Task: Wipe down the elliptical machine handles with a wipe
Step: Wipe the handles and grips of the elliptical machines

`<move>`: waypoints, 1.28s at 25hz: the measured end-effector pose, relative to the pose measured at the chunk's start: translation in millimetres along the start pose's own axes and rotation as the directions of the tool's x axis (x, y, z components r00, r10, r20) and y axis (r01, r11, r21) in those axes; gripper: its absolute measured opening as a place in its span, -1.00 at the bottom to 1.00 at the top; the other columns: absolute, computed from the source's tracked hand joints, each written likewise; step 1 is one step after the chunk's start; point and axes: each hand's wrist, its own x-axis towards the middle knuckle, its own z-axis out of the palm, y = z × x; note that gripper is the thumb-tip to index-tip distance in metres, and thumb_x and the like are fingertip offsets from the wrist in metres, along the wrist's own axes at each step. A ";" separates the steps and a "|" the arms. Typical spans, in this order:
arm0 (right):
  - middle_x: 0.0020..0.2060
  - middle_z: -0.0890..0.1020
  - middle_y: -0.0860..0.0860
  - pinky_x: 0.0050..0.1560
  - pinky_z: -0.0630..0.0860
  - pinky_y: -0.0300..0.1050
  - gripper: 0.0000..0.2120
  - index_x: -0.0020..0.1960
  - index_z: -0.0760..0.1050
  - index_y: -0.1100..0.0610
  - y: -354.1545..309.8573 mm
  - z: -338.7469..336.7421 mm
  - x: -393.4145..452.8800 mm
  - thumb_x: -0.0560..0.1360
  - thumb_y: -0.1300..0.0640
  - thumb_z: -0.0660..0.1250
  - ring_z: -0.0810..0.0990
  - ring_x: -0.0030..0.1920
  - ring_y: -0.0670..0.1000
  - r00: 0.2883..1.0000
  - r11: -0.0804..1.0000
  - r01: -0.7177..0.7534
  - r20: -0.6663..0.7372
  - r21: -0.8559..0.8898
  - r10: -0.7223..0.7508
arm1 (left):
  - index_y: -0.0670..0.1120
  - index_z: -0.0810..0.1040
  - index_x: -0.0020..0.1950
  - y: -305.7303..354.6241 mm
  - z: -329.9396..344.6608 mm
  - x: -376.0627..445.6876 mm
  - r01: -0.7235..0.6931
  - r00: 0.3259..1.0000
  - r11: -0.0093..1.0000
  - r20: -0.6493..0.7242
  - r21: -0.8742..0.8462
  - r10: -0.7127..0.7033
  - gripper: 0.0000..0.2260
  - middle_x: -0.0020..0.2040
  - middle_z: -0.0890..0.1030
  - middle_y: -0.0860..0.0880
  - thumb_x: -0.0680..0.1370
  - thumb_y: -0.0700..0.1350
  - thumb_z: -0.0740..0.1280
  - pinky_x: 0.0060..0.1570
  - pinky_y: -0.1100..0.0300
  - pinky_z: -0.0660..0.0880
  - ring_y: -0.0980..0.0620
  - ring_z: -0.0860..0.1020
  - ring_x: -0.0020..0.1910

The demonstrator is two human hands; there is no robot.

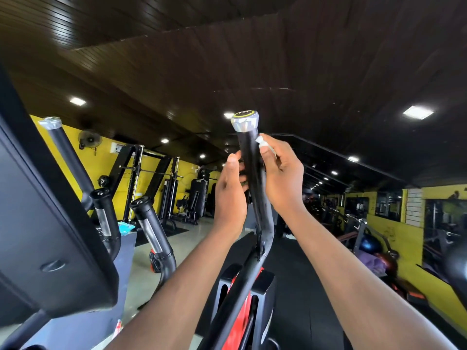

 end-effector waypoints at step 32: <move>-0.08 0.53 -0.01 -0.09 0.46 -0.33 -0.87 0.07 0.60 0.08 56.2 -12.7 -209.9 0.55 0.17 0.32 0.51 -0.13 -0.12 0.941 0.897 -0.162 0.208 -0.410 0.265 | -0.03 0.69 0.06 -101.9 -86.6 -89.9 0.539 0.805 0.767 0.056 0.347 -0.591 -0.35 -0.03 0.70 -0.03 0.59 0.33 -0.07 -0.16 0.20 0.49 0.07 0.63 -0.12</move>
